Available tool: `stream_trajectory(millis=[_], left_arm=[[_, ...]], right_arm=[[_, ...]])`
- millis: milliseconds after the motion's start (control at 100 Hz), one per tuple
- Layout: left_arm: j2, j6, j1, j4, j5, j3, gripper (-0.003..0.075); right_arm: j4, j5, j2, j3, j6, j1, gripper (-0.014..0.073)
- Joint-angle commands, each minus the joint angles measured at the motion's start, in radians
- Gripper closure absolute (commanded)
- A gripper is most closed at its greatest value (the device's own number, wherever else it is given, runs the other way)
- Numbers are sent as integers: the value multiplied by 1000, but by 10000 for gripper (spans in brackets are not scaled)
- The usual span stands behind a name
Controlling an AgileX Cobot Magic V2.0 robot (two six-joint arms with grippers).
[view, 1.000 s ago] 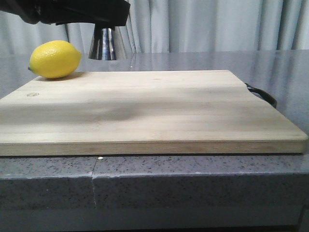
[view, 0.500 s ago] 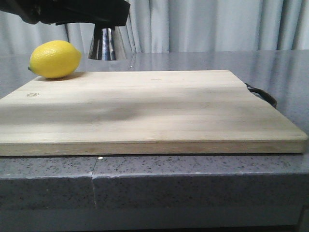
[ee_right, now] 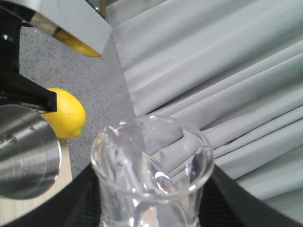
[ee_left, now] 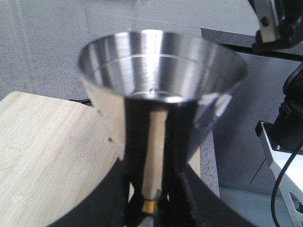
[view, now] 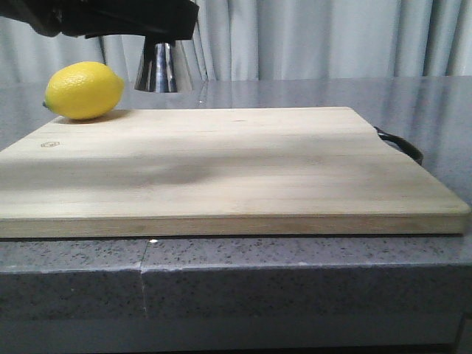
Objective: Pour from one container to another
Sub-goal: 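Tilt the beaker with the right gripper, pouring liquid into the jigger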
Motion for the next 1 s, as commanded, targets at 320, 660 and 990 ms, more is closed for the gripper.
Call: stream_trajectory(millis=[320,660,990], left_arm=[[-40,-5,-8,-73,114,-25,739],[-40,-5,-8,-73,114,-25,739],[-40,-5,-8,-73,114,-25,739]], right_arm=[[-63,-51,-35,-41,-3,-1,318],[-112,-51,-35,-41,-3,-1,318],[-159,-47,-35,-41,-3,-1,318]])
